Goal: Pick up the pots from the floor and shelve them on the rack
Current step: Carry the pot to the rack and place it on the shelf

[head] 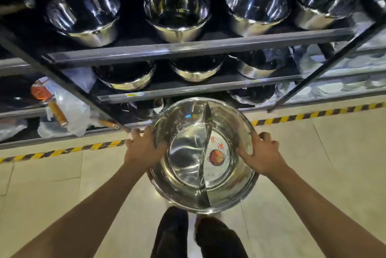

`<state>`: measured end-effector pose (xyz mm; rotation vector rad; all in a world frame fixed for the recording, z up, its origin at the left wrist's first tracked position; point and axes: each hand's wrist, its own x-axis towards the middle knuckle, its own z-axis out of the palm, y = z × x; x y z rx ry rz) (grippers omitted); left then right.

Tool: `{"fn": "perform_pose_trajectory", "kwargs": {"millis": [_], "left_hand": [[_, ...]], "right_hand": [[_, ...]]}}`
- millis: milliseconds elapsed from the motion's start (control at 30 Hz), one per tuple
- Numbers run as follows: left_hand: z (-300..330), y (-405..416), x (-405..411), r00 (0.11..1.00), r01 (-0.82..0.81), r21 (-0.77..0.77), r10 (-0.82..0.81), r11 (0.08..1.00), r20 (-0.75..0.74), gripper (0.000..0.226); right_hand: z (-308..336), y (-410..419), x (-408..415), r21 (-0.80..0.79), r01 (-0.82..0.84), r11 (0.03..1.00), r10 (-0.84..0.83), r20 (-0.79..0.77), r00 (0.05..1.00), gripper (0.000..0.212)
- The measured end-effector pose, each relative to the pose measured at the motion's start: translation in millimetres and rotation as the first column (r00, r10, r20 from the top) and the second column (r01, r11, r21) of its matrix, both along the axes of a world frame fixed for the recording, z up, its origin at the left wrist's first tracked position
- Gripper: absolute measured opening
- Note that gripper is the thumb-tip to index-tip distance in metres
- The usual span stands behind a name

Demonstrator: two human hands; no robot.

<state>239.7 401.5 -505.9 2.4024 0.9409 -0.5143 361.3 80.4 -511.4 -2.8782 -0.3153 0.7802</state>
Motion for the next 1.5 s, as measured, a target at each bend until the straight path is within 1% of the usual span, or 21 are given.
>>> {"fn": "perform_pose_trajectory", "kwargs": {"millis": [67, 167, 267, 400, 533, 667, 733, 900, 1033, 1100, 1167, 1233, 1300, 1367, 1433, 1500], "left_hand": [[-32, -8, 11, 1.0, -0.016, -0.008, 0.016, 1.0, -0.016, 0.074], [-86, -21, 22, 0.998, -0.019, 0.003, 0.019, 1.0, -0.056, 0.07], [-140, -34, 33, 0.99, -0.114, -0.03, 0.111, 0.993, -0.087, 0.069], [-223, -44, 53, 0.986, -0.119, -0.06, 0.111, 0.991, -0.124, 0.068], [-305, -41, 95, 0.981, -0.14, -0.083, 0.126, 0.987, -0.149, 0.071], [-389, -19, 153, 0.989, -0.095, -0.075, 0.086, 0.993, -0.118, 0.069], [-424, -5, 184, 0.992, -0.087, -0.023, 0.084, 0.996, -0.097, 0.071], [-492, 25, 249, 0.999, -0.043, 0.063, 0.043, 0.997, -0.005, 0.073], [-524, 40, 287, 0.999, -0.051, 0.192, 0.048, 0.98, 0.021, 0.087], [-532, 49, 301, 0.999, -0.035, 0.216, 0.028, 0.976, 0.039, 0.091], [-534, 58, 310, 0.998, -0.012, 0.202, 0.0, 0.979, 0.057, 0.088], [-530, 58, 309, 0.996, -0.009, 0.205, -0.009, 0.979, 0.083, 0.085], [-519, 42, 295, 0.993, -0.017, 0.2, -0.007, 0.98, 0.117, 0.08], [-507, 17, 275, 0.991, -0.018, 0.163, -0.005, 0.986, 0.135, 0.078], [-496, -5, 252, 0.991, -0.035, 0.112, 0.02, 0.993, 0.131, 0.083], [-489, -20, 235, 0.996, -0.05, 0.043, 0.046, 0.998, 0.077, 0.091]], "right_hand": [[-36, -4, 19, 0.023, 0.014, 1.0, -0.014, -0.036, 0.999, 0.083], [-94, -10, 41, 0.032, -0.018, 0.999, 0.021, -0.088, 0.996, 0.078], [-149, -21, 58, 0.008, -0.06, 0.998, 0.061, -0.099, 0.993, 0.075], [-227, -30, 88, -0.017, -0.075, 0.997, 0.073, -0.124, 0.99, 0.074], [-308, -24, 135, -0.021, -0.098, 0.995, 0.095, -0.126, 0.987, 0.075], [-387, 2, 199, -0.04, -0.128, 0.991, 0.124, -0.085, 0.989, 0.077], [-423, 19, 234, -0.059, -0.153, 0.986, 0.15, -0.046, 0.988, 0.078], [-498, 55, 309, -0.041, -0.182, 0.982, 0.184, 0.033, 0.982, 0.076], [-528, 69, 337, -0.041, -0.151, 0.988, 0.155, 0.127, 0.98, 0.091], [-535, 72, 348, -0.024, -0.155, 0.988, 0.157, 0.149, 0.976, 0.094], [-540, 75, 363, 0.0, -0.165, 0.986, 0.163, 0.15, 0.975, 0.093], [-541, 82, 377, -0.006, -0.197, 0.98, 0.197, 0.112, 0.974, 0.089], [-536, 87, 386, -0.02, -0.218, 0.976, 0.219, 0.064, 0.974, 0.088], [-526, 88, 391, -0.019, -0.222, 0.975, 0.223, 0.043, 0.974, 0.088], [-510, 86, 383, 0.007, -0.209, 0.978, 0.208, 0.076, 0.975, 0.083], [-494, 78, 358, 0.072, -0.164, 0.984, 0.151, 0.165, 0.975, 0.08]]}}
